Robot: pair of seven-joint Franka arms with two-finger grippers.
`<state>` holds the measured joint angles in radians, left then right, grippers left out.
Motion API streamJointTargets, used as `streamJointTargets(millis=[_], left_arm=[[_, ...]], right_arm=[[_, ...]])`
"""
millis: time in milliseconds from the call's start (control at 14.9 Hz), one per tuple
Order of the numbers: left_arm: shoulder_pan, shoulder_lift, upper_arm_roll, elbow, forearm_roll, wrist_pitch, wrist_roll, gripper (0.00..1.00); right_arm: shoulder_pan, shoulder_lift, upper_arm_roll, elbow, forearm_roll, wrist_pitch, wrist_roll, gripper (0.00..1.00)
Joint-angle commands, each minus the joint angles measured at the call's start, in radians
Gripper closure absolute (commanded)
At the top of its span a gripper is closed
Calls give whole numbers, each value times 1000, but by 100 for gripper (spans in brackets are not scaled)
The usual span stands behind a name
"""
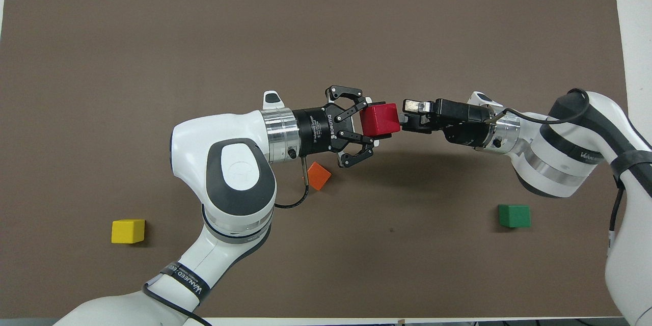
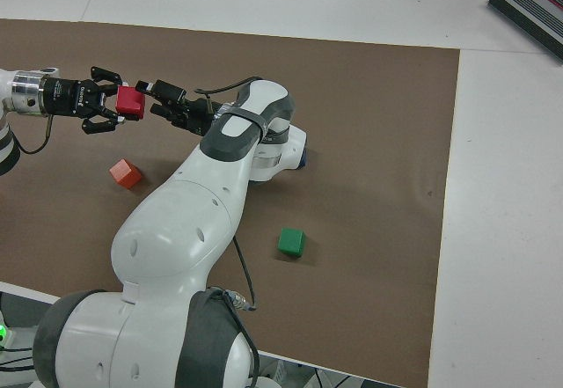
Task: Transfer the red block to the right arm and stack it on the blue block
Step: 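Close the right gripper on the red block beside the left gripper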
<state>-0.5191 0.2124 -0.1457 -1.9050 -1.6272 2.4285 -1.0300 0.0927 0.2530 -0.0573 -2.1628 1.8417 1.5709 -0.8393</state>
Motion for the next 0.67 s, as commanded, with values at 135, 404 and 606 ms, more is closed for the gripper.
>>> streamJointTargets(millis=[135, 404, 606], left_arm=[[1, 12, 3, 15, -16, -15, 21, 100], [-1, 12, 3, 14, -16, -16, 21, 100], [1, 12, 3, 14, -16, -16, 21, 100]], right_arm=[[-8, -24, 8, -23, -19, 14, -27, 0], [19, -23, 13, -22, -9, 70, -29, 0], [28, -23, 13, -22, -4, 80, -27, 0]])
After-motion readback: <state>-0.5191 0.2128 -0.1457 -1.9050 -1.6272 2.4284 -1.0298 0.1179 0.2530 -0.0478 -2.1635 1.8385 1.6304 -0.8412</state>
